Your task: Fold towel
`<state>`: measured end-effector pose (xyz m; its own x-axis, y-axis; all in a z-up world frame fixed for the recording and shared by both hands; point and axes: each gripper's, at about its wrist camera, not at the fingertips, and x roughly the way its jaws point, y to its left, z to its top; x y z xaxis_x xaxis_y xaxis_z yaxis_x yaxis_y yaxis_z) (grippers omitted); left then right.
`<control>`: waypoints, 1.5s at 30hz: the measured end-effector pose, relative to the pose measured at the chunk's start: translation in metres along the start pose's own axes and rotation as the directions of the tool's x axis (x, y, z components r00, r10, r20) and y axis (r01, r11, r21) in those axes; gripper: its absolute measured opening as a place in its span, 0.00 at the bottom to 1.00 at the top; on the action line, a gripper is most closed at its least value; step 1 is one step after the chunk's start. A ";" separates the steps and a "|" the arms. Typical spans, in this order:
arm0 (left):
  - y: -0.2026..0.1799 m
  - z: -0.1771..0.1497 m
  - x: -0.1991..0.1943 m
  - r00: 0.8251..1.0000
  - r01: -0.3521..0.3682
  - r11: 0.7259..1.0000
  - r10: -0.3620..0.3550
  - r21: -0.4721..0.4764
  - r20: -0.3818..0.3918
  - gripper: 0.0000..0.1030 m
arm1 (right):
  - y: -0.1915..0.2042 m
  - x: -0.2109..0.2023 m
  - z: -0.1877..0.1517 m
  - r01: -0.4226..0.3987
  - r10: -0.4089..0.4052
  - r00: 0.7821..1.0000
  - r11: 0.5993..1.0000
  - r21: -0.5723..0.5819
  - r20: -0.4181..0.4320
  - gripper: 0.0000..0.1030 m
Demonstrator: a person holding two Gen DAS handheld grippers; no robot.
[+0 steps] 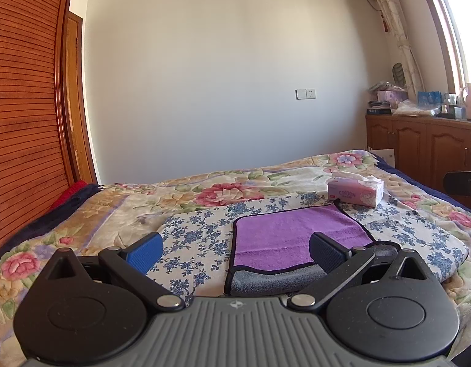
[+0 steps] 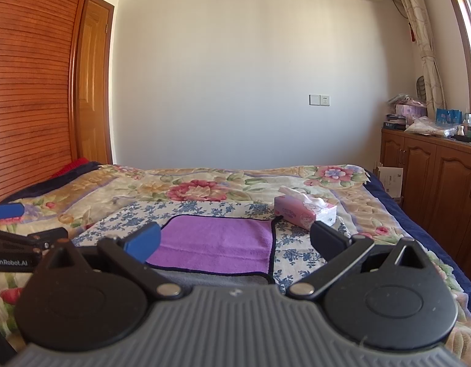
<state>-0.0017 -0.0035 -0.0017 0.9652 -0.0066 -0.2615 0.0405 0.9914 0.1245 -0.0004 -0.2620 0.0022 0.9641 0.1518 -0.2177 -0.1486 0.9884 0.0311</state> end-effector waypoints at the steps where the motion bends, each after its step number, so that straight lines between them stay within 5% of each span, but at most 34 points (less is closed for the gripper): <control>1: 0.000 0.000 0.000 1.000 0.000 1.000 0.000 0.000 0.000 1.00 | 0.000 0.000 0.000 0.001 -0.001 1.000 1.000 0.000 0.000 1.00; 16: -0.004 0.000 0.007 1.000 0.006 1.000 -0.006 0.015 -0.025 1.00 | 0.001 0.014 -0.002 0.002 -0.002 0.999 1.000 -0.004 -0.034 1.00; 45: 0.003 0.004 0.079 0.988 0.032 0.999 -0.034 -0.015 -0.149 1.00 | -0.004 0.063 -0.003 0.011 -0.012 0.991 1.000 -0.008 -0.131 1.00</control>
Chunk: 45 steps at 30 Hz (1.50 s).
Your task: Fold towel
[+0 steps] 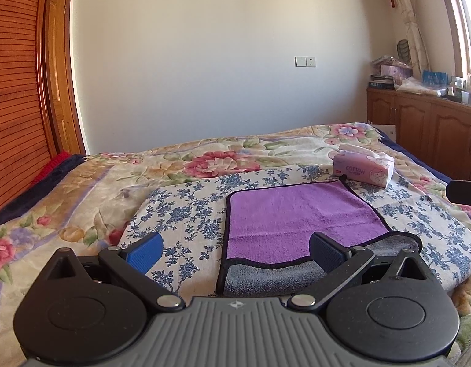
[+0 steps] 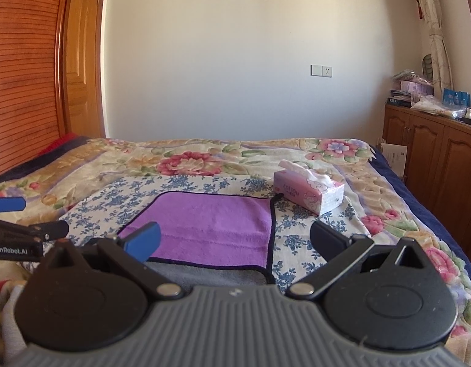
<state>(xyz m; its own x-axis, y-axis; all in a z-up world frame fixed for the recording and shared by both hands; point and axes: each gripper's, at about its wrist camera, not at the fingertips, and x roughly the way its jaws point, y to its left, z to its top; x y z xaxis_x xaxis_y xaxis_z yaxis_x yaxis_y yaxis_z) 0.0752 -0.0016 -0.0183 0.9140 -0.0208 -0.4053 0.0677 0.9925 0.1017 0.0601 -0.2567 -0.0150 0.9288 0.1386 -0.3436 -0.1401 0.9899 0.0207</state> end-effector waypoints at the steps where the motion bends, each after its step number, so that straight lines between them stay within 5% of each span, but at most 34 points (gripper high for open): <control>1: 0.000 0.000 0.003 1.000 0.002 1.000 -0.002 0.002 -0.006 1.00 | 0.000 0.002 0.000 0.001 -0.001 1.000 1.000 0.000 -0.005 1.00; 45: 0.014 -0.009 0.099 0.980 0.064 0.998 -0.064 -0.006 -0.186 0.99 | 0.007 0.084 -0.009 -0.086 0.068 0.977 0.993 -0.081 -0.204 1.00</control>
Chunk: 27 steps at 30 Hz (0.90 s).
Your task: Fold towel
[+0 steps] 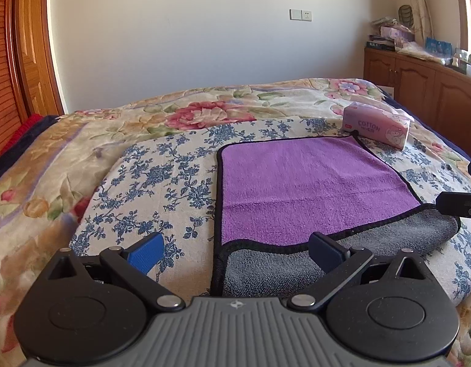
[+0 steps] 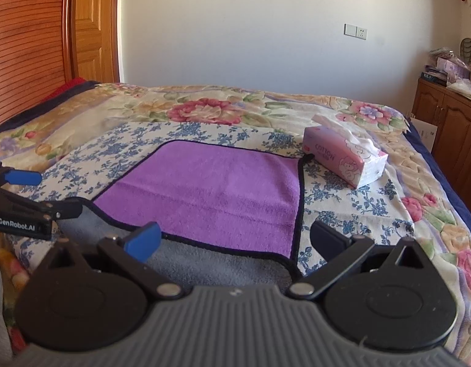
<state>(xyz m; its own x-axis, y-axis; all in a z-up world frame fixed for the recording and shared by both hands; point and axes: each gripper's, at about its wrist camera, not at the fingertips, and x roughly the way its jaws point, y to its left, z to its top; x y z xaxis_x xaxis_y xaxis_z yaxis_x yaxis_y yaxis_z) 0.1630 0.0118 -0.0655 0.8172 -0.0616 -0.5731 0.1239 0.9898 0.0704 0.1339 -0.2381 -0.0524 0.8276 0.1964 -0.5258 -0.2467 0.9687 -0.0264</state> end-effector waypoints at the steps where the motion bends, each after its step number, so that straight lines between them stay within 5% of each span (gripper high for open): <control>1: 0.001 0.000 0.002 1.000 0.003 1.000 -0.003 -0.001 -0.004 0.98 | 0.000 0.003 0.000 -0.004 0.004 1.000 1.000 -0.002 -0.008 1.00; 14: 0.008 -0.001 0.024 0.996 0.051 0.998 -0.054 -0.034 -0.067 0.81 | -0.012 0.028 -0.008 -0.021 0.027 0.992 0.999 0.046 -0.121 1.00; 27: 0.021 -0.008 0.042 0.983 0.090 0.987 -0.110 -0.136 -0.148 0.53 | -0.034 0.052 -0.012 -0.019 0.041 0.981 0.993 0.118 -0.192 1.00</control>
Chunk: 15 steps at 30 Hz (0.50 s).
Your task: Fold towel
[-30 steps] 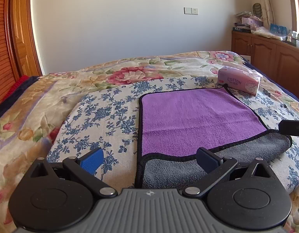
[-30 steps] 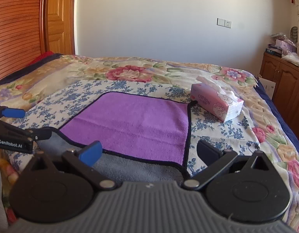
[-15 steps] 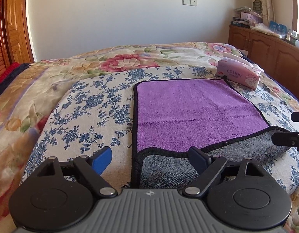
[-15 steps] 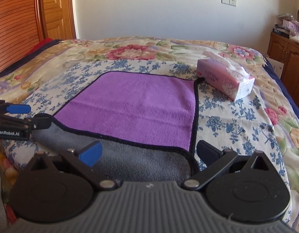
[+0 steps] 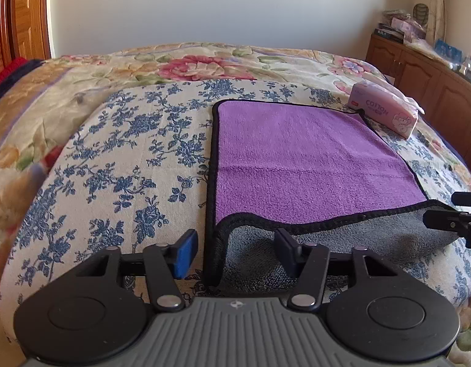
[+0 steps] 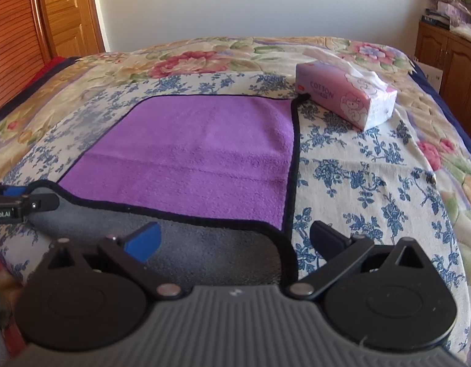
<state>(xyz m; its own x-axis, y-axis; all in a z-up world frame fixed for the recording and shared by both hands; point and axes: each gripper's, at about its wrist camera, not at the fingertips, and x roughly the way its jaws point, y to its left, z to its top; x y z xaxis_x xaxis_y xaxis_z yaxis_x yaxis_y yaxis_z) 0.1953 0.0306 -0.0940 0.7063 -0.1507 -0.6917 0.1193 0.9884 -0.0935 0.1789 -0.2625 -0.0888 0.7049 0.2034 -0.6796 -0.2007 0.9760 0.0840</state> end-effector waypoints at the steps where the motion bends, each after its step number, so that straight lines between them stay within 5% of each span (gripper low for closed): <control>1: 0.001 0.000 0.000 1.000 0.006 1.000 -0.006 -0.006 -0.004 0.50 | -0.001 0.001 0.000 -0.005 0.005 1.000 1.000 0.004 -0.006 1.00; 6: 0.000 0.000 0.001 1.000 0.000 1.000 0.000 -0.001 -0.004 0.42 | -0.003 0.004 -0.001 -0.034 0.034 0.999 0.999 0.016 -0.042 0.99; 9: 0.001 0.000 0.000 1.000 0.005 1.000 -0.005 -0.002 -0.001 0.35 | -0.002 0.006 -0.001 -0.051 0.053 0.996 0.998 0.019 -0.068 0.86; 15: 0.000 0.000 -0.001 1.000 0.003 1.000 -0.003 0.000 0.001 0.32 | -0.003 0.005 -0.001 -0.062 0.065 0.994 0.997 0.035 -0.086 0.83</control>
<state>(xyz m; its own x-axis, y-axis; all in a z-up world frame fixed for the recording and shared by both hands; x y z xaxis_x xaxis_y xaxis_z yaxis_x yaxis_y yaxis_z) 0.1947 0.0304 -0.0937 0.7063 -0.1538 -0.6910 0.1218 0.9880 -0.0953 0.1830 -0.2644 -0.0932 0.6295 0.2588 -0.7326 -0.2202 0.9637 0.1512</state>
